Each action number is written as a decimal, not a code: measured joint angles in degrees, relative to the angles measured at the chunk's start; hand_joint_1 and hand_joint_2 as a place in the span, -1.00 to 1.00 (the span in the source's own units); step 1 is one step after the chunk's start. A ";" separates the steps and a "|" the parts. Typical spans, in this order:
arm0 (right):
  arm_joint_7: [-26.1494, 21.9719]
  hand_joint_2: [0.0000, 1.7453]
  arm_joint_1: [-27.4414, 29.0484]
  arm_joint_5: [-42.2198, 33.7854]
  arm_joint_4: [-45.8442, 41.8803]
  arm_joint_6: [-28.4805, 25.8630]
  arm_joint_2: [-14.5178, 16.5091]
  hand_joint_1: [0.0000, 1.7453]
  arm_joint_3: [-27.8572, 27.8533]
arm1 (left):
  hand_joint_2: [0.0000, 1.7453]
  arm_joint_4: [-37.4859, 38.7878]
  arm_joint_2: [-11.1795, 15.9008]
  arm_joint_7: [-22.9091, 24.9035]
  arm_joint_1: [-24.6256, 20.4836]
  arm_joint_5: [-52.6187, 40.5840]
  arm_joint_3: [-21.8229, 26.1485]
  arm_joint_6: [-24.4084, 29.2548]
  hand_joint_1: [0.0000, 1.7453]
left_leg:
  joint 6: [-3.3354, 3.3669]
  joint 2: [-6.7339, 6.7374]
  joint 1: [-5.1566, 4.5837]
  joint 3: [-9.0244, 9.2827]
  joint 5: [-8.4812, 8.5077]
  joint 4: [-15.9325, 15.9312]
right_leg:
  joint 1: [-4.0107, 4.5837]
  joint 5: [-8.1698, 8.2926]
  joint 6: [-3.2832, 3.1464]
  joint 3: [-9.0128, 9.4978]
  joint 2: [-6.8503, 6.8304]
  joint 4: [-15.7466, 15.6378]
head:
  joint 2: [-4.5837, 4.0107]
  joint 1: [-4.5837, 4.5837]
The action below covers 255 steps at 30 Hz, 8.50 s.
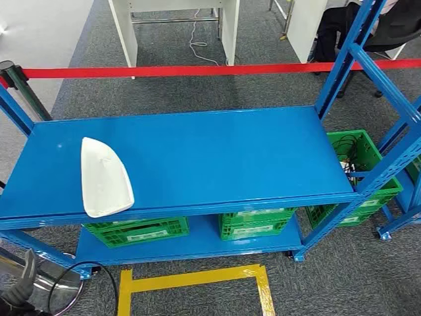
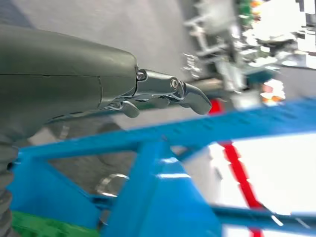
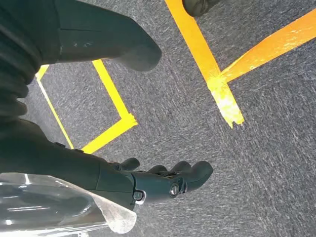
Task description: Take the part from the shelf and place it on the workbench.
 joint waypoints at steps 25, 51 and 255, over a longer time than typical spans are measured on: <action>-0.45 1.00 -0.72 11.55 0.46 -0.27 0.55 -1.00 -3.83 | 1.00 -8.05 7.08 -0.92 2.79 -26.37 -28.89 6.27 -1.00 | 0.01 0.01 -0.04 -0.04 0.00 0.01 | -0.02 0.00 0.01 -0.05 0.02 0.00 | 0.00 0.00; -0.94 1.00 -1.51 19.85 0.73 4.04 0.55 -1.00 -4.25 | 1.00 10.36 14.82 13.26 -9.48 -41.30 -37.25 0.02 -1.00 | 0.01 0.01 -0.04 -0.05 0.04 0.02 | -0.02 0.07 -0.01 -0.06 0.02 0.02 | 0.00 0.00; -3.39 -1.00 -2.15 26.25 1.22 8.66 2.32 -1.00 -12.71 | 1.00 -5.40 9.59 10.16 -2.22 -29.15 -34.07 2.61 1.00 | 0.48 0.03 -0.27 -1.23 -0.17 1.27 | -0.23 0.41 0.47 -0.81 0.04 0.25 | 0.00 -0.02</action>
